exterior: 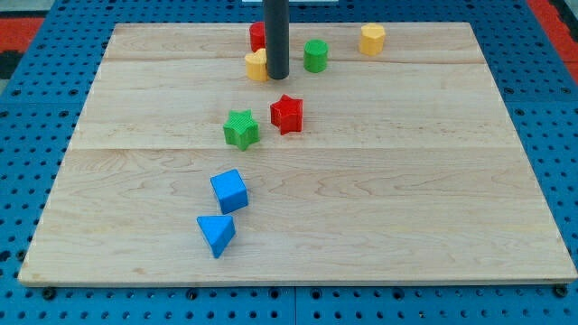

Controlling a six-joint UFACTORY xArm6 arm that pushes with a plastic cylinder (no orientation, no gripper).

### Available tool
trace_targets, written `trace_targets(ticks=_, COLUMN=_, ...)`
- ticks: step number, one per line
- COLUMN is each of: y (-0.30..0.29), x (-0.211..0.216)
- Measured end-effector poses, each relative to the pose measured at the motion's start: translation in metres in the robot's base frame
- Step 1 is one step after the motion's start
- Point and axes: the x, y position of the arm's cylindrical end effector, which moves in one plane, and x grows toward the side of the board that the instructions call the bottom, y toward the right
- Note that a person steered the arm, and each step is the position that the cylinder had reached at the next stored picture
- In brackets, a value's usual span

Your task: Place the red star below the heart

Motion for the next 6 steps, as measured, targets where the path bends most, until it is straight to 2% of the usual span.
trace_targets(ticks=1, y=0.010, x=0.024)
trace_targets(ticks=2, y=0.087, x=0.033)
trace_targets(ticks=3, y=0.099, x=0.084)
trace_targets(ticks=4, y=0.050, x=0.093)
trace_targets(ticks=5, y=0.023, x=0.111)
trace_targets(ticks=6, y=-0.002, x=0.107)
